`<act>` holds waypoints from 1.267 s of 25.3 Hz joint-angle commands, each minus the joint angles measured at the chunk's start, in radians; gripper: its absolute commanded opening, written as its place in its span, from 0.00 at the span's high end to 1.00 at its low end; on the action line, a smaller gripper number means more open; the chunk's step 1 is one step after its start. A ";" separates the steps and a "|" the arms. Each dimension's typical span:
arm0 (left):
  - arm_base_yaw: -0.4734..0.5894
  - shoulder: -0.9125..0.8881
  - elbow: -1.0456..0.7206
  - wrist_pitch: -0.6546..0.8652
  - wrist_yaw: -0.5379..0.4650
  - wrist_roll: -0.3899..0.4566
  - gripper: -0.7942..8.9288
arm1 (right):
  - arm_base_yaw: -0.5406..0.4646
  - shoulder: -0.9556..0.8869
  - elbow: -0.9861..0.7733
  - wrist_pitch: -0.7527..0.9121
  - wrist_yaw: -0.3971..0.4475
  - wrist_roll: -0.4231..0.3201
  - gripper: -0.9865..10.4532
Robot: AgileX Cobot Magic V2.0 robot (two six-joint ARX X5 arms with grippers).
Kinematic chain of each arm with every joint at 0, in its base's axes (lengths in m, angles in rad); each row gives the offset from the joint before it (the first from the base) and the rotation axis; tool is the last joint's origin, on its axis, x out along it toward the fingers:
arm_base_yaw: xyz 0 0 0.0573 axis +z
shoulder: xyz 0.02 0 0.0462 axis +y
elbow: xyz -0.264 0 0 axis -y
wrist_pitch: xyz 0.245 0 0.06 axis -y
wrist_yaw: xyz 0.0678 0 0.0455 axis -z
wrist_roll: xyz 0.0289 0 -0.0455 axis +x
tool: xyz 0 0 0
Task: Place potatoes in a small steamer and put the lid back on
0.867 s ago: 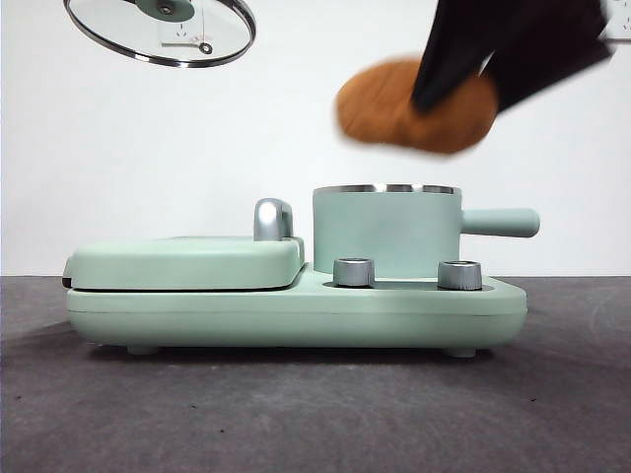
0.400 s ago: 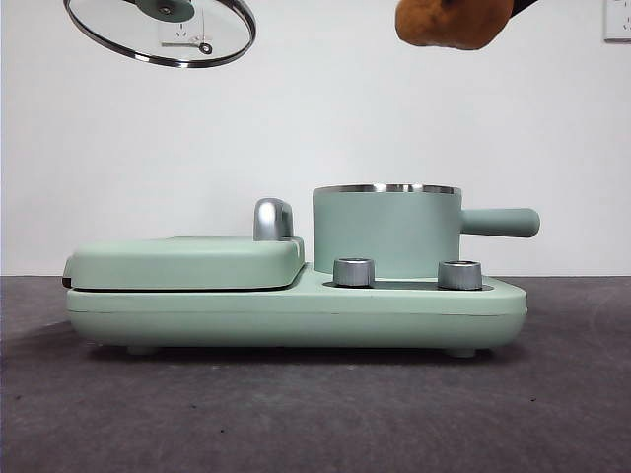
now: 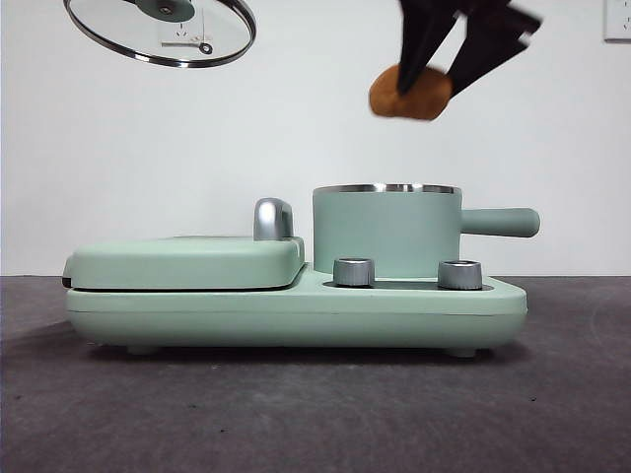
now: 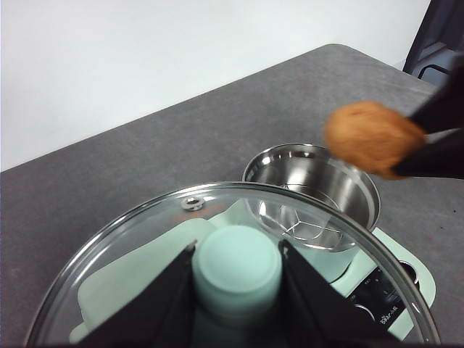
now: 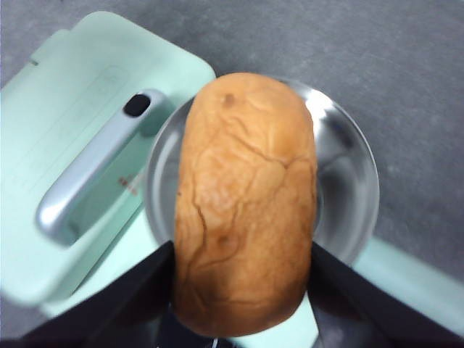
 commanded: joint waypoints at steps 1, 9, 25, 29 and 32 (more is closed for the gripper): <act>-0.002 -0.007 0.018 0.027 0.004 0.010 0.90 | -0.003 0.083 0.064 0.014 -0.005 -0.028 0.68; -0.002 -0.007 0.018 0.027 0.004 0.006 0.90 | -0.009 0.264 0.148 0.033 -0.010 -0.055 0.68; -0.002 -0.006 0.018 0.027 0.005 0.006 0.90 | -0.010 0.366 0.147 -0.011 0.006 -0.054 0.60; -0.002 -0.006 0.018 0.027 0.005 0.006 0.90 | -0.010 0.357 0.147 -0.008 -0.001 -0.054 0.59; -0.003 -0.006 0.018 0.027 0.005 0.006 0.90 | -0.010 0.294 0.148 -0.010 -0.001 -0.053 0.59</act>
